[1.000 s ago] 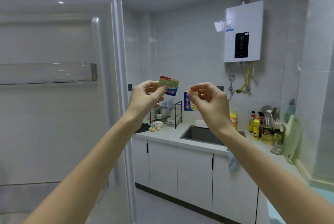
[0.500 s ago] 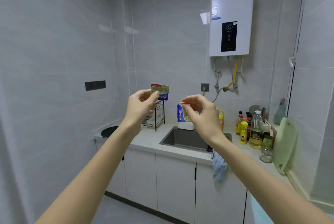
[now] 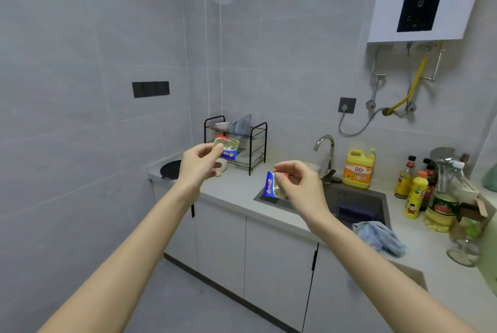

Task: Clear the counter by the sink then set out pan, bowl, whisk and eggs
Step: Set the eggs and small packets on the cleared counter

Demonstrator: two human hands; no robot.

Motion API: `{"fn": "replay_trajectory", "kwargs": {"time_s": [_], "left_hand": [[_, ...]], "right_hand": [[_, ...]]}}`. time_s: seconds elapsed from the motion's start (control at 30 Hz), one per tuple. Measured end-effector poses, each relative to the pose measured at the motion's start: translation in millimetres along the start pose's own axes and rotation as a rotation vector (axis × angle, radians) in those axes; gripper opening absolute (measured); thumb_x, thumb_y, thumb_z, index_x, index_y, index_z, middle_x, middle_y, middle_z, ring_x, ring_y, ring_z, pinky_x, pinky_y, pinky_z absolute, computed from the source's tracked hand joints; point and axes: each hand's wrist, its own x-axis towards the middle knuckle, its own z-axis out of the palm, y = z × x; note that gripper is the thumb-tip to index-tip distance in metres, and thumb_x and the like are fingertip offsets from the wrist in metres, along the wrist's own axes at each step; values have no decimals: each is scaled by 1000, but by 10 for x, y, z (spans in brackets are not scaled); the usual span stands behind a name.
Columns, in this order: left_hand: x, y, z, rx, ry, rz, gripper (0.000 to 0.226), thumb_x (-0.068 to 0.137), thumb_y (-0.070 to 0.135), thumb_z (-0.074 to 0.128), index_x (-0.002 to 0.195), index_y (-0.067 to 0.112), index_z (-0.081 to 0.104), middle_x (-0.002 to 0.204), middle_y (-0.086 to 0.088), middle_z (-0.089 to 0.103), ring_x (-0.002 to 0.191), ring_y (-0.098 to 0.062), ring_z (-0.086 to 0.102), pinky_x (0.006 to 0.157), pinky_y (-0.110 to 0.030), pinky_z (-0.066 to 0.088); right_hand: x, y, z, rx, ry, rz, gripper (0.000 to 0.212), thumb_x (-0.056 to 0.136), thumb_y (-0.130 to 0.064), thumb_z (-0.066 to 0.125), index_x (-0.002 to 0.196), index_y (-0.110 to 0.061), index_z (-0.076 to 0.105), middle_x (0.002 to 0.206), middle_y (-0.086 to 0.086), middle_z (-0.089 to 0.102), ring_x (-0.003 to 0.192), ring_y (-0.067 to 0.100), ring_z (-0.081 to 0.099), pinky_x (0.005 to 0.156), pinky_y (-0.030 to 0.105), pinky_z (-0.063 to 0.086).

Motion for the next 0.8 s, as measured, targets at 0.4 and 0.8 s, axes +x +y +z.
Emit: {"fn": "replay_trajectory", "kwargs": {"time_s": [0.4,0.8], "left_hand": [[2171,-1521,-317,180,-89,-186,11,93,26,58,97,21,67,95,0,66,73,-10,60,65,-21,45],[3631,-2827,-271,196,-75,-446,19,91,23,61,104,11,65,80,2,64,63,-10,54,55,-16,42]], "right_hand": [[1763,1420,1347,-27,-54,246,16,88,-12,58,91,-23,69,84,-6,66,83,16,60,63,21,46],[3164,2813,2474,44,-172,496,27,85,1,50,96,-19,65,98,6,63,79,20,60,69,34,52]]}}
